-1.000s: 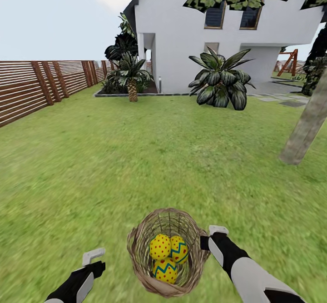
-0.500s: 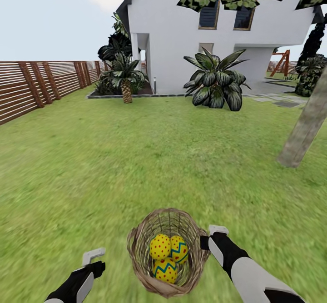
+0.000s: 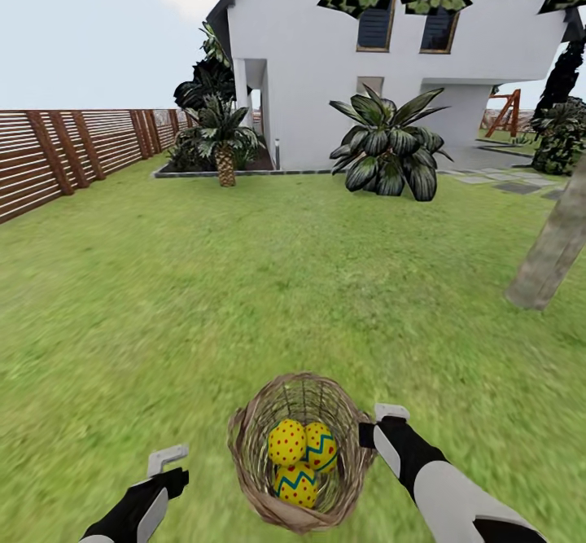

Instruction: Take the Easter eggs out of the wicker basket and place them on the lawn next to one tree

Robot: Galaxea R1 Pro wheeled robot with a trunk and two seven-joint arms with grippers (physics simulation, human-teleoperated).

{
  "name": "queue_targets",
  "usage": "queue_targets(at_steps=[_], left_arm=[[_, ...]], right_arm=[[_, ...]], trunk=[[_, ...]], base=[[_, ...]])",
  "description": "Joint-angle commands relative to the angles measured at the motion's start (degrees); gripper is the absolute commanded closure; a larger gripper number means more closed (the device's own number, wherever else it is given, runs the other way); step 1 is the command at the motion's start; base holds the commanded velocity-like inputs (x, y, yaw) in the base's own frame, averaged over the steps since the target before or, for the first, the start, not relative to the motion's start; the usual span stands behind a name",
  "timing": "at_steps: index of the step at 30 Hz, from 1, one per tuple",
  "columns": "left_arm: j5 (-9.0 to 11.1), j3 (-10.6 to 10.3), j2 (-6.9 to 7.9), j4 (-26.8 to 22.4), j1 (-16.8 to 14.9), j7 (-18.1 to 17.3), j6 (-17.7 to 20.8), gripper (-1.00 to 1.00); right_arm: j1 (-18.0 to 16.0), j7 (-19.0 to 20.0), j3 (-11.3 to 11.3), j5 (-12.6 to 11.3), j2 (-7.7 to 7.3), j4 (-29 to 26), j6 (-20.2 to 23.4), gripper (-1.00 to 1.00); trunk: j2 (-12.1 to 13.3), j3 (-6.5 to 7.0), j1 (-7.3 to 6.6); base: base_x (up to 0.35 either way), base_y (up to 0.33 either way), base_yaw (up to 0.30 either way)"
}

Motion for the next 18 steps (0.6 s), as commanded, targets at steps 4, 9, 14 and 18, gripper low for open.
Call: queue_targets(at_steps=[4,9,14,18], left_arm=[[0.7,0.0,0.0,-0.1,0.0,0.2,0.3,-1.0],[0.8,0.0,0.0,-0.1,0.0,0.2,0.3,-1.0],[0.8,-0.1,0.0,-0.1,0.0,0.2,0.3,-1.0],[0.8,-0.1,0.0,-0.2,0.0,0.2,0.3,-1.0]], right_arm=[[0.0,-0.2,-0.4,-0.2,0.06,-0.1,0.2,1.0],[0.0,-0.2,-0.3,-0.2,0.1,-0.1,0.2,1.0],[0.0,-0.2,-0.3,-0.2,0.12,-0.1,0.2,1.0],[0.0,-0.2,-0.3,-0.2,0.12,-0.1,0.2,1.0]], trunk=[[0.0,-0.07,0.04],[0.0,-0.07,0.04],[0.0,-0.02,0.04],[0.0,0.09,0.04]], base=[[0.341,0.0,0.0],[0.341,0.0,0.0],[0.341,0.0,-0.109],[0.341,0.0,-0.243]])
